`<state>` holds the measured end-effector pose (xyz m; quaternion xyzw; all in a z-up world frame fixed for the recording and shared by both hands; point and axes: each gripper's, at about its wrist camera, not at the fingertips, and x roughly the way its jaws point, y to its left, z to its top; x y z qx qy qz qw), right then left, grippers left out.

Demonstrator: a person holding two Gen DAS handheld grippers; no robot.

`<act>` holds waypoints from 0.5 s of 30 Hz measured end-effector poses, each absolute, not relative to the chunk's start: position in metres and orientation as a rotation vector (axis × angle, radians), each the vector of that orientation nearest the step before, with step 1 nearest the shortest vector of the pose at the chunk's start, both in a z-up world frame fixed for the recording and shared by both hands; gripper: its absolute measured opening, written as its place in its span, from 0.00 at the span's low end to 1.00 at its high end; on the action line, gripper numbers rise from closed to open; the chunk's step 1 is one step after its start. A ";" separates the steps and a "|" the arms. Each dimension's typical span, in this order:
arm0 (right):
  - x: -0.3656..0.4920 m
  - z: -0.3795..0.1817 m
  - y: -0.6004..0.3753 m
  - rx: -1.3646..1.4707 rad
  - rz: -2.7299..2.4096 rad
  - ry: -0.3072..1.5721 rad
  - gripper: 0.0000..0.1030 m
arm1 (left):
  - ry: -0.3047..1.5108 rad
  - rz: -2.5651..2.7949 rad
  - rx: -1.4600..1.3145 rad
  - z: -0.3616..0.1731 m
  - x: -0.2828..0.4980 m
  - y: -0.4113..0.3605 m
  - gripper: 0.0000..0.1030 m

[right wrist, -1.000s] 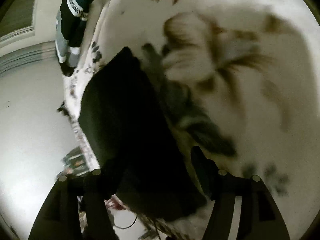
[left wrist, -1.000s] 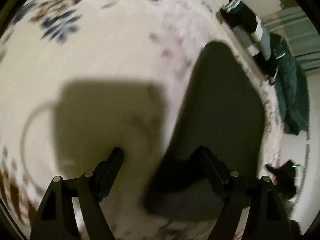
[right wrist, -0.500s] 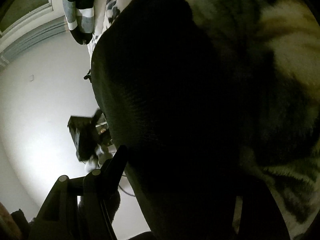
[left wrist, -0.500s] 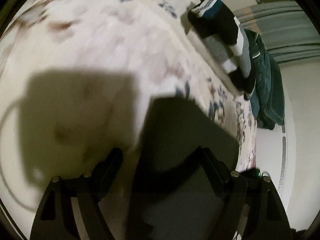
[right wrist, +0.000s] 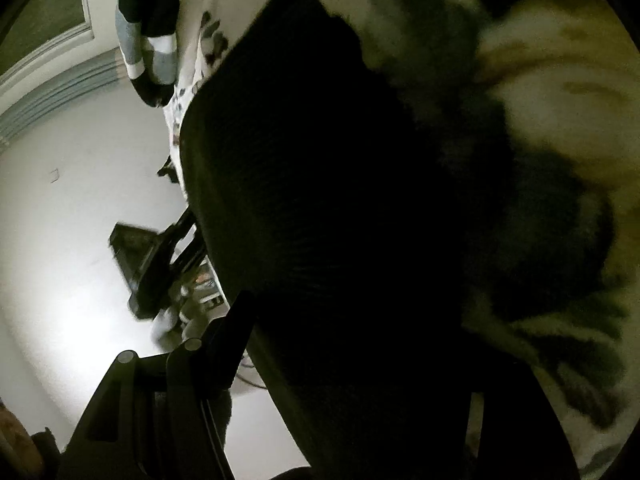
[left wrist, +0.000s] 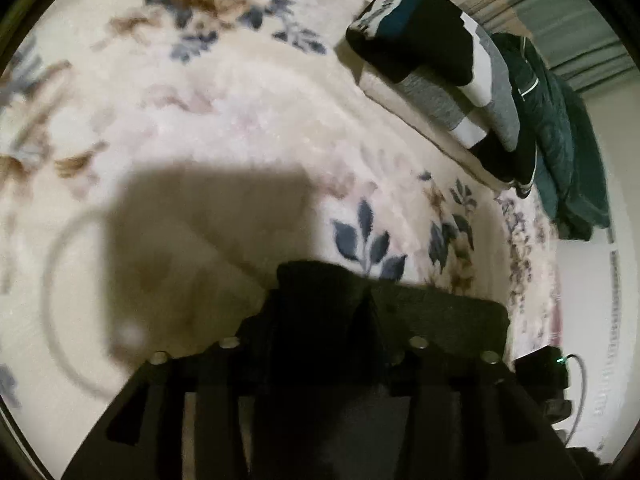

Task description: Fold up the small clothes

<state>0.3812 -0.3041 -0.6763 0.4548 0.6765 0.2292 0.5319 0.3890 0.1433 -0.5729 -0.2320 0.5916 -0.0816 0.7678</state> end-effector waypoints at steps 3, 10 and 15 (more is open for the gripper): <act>0.378 -0.671 -0.311 1.057 0.529 1.608 0.66 | 1.276 -0.173 -0.455 -0.562 0.372 0.137 0.59; 0.381 -0.675 -0.309 1.089 0.522 1.614 0.66 | 1.304 -0.190 -0.414 -0.566 0.341 0.127 0.60; 0.385 -0.677 -0.303 1.076 0.532 1.630 0.66 | 1.315 -0.194 -0.438 -0.571 0.336 0.128 0.60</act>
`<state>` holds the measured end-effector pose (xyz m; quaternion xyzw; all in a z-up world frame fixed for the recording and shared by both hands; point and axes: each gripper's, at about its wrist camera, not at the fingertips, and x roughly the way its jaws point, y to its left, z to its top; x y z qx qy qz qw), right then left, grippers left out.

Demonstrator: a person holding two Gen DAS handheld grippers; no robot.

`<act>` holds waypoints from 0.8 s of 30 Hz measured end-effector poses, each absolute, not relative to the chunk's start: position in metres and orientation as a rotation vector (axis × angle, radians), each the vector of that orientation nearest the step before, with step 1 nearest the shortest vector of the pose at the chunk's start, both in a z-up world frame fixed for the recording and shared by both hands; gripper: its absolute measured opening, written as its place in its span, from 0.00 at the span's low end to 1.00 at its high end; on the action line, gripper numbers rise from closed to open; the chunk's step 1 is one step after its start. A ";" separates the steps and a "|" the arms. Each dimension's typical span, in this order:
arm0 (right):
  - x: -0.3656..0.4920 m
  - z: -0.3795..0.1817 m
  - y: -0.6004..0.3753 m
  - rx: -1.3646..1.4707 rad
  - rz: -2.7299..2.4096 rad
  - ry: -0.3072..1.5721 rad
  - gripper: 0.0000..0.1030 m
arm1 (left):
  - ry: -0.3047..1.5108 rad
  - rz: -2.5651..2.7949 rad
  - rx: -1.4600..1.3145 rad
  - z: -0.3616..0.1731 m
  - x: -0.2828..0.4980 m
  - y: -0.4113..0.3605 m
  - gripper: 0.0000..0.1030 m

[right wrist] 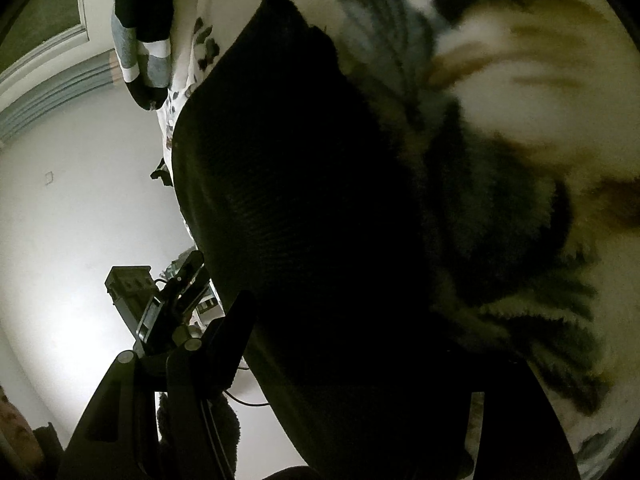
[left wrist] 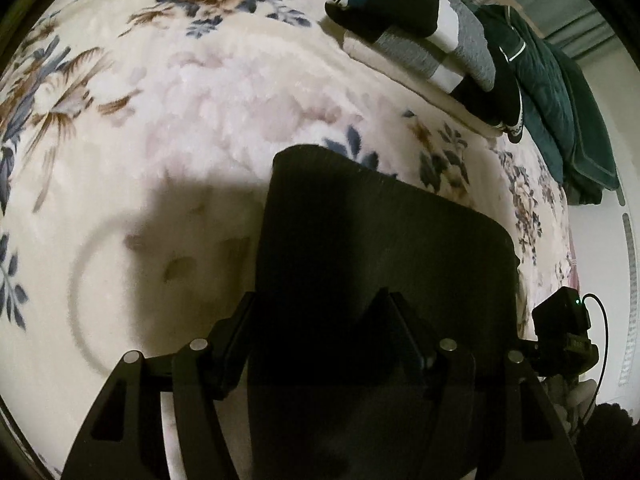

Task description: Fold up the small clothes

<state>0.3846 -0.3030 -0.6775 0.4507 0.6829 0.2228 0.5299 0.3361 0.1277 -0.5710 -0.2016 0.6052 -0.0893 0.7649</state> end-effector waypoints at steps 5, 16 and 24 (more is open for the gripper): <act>0.405 -0.681 -0.279 1.071 0.557 1.643 0.67 | 1.350 -0.306 -0.535 -0.595 0.331 0.127 0.79; 0.412 -0.647 -0.253 0.986 0.538 1.562 0.22 | 1.188 -0.381 -0.744 -0.570 0.323 0.131 0.21; 0.446 -0.566 -0.260 0.992 0.571 1.445 0.20 | 1.160 -0.434 -0.688 -0.502 0.373 0.132 0.21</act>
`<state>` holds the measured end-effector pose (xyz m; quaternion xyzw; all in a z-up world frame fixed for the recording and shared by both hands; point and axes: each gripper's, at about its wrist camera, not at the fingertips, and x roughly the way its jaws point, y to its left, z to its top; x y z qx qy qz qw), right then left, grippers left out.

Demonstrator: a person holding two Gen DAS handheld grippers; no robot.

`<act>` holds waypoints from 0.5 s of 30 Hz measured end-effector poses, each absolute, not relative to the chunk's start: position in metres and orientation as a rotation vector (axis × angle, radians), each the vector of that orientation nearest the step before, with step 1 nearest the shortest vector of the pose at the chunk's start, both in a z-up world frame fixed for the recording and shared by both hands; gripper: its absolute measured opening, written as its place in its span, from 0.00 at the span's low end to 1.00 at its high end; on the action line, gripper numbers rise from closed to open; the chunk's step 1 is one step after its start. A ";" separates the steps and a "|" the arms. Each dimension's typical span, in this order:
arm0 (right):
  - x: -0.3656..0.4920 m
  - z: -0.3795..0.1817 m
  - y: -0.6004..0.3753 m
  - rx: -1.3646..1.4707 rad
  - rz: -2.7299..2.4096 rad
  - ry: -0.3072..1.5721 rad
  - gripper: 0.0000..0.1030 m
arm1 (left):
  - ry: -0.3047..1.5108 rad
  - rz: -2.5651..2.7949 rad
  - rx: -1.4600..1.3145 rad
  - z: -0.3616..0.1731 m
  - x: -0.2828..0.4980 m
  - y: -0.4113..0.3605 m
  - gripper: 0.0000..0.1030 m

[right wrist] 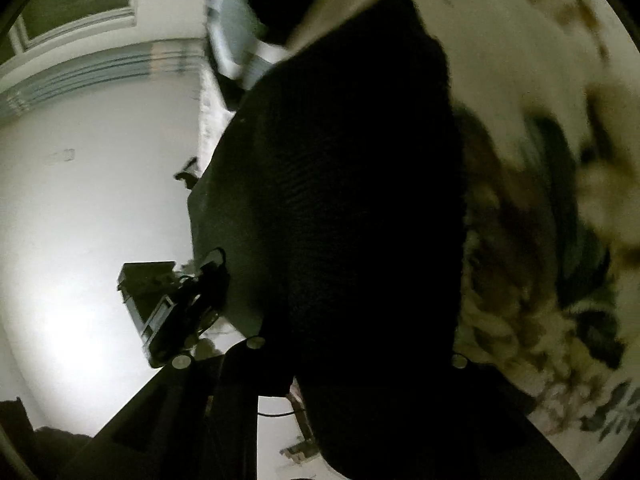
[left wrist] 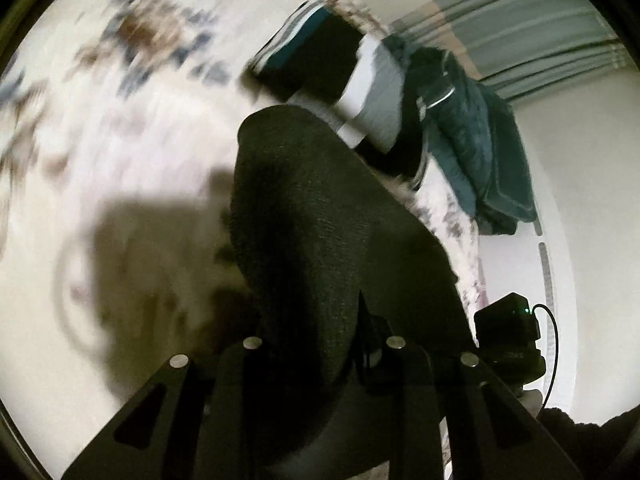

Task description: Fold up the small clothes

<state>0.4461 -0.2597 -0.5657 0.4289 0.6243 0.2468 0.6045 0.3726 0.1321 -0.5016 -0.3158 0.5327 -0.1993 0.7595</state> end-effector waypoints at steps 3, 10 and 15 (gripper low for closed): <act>0.487 -0.528 -0.260 0.965 0.583 1.384 0.20 | 1.128 -0.453 -0.668 -0.467 0.422 0.130 0.21; 0.624 -0.478 -0.259 0.910 0.566 1.256 0.19 | 1.066 -0.490 -0.634 -0.428 0.569 0.130 0.21; 0.730 -0.493 -0.257 0.869 0.510 1.243 0.19 | 1.084 -0.486 -0.595 -0.450 0.666 0.128 0.22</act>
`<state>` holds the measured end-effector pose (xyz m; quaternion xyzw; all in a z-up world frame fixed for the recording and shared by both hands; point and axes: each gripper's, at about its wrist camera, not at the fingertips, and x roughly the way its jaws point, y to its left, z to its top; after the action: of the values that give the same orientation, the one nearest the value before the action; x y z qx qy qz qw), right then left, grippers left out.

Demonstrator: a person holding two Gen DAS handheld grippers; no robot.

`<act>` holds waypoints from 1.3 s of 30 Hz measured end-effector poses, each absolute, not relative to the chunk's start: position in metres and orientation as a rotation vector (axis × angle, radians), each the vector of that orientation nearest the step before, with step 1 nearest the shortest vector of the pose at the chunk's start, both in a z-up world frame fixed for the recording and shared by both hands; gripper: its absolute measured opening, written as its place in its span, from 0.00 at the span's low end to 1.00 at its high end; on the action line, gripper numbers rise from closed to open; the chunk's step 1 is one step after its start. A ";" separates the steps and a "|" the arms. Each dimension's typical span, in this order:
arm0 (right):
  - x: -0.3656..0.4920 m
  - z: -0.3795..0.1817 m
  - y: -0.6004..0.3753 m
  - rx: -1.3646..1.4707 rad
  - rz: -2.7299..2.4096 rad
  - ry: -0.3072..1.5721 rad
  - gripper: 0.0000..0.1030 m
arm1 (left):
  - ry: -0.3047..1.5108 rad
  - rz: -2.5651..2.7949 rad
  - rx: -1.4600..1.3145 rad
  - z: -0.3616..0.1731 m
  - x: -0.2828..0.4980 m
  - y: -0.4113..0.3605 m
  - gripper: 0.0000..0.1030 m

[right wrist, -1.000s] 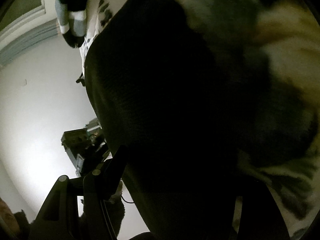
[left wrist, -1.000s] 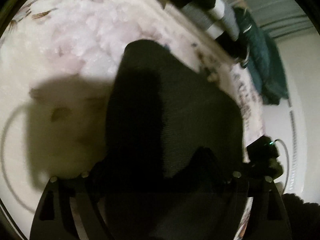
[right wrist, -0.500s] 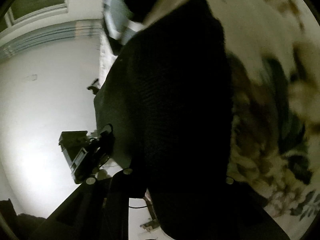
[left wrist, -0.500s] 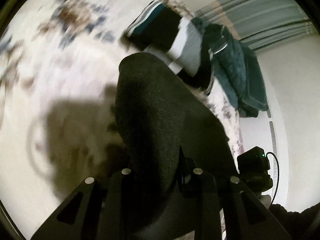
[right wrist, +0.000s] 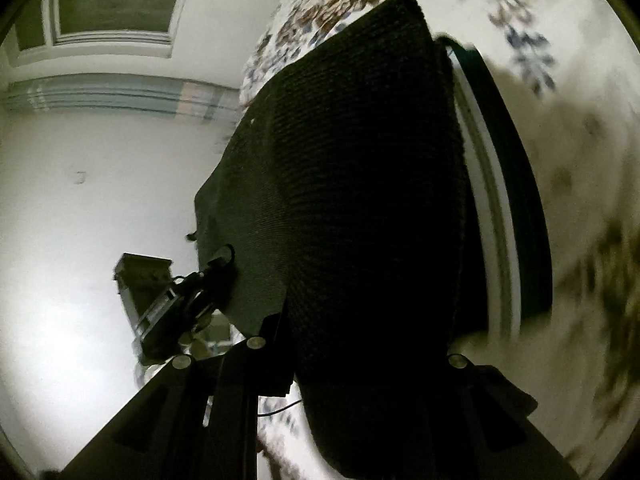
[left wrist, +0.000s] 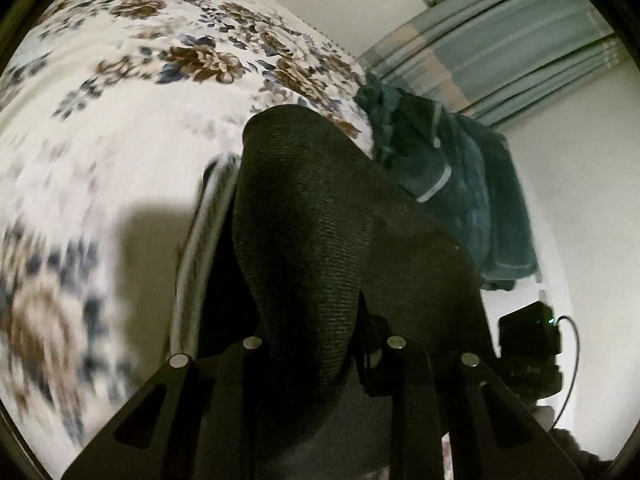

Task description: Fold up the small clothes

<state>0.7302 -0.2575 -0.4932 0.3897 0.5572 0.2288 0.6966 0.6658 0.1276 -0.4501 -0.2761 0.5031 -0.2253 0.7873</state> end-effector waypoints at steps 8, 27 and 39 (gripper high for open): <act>0.786 -0.511 -0.252 0.787 0.428 1.306 0.23 | 1.262 -0.368 -0.467 -0.494 0.724 0.121 0.51; 0.598 -0.365 -0.204 0.005 -0.234 1.226 1.00 | 1.082 -0.022 -0.052 -0.370 0.560 0.091 1.00; 0.454 -0.189 -0.187 -0.025 -0.256 1.040 1.00 | 0.933 0.001 -0.046 -0.220 0.433 0.087 1.00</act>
<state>0.4536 -0.1870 -0.1889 -0.0118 0.4955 -0.1221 0.8599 0.4333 0.0869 -0.2200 -0.0220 0.4498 0.0005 0.8929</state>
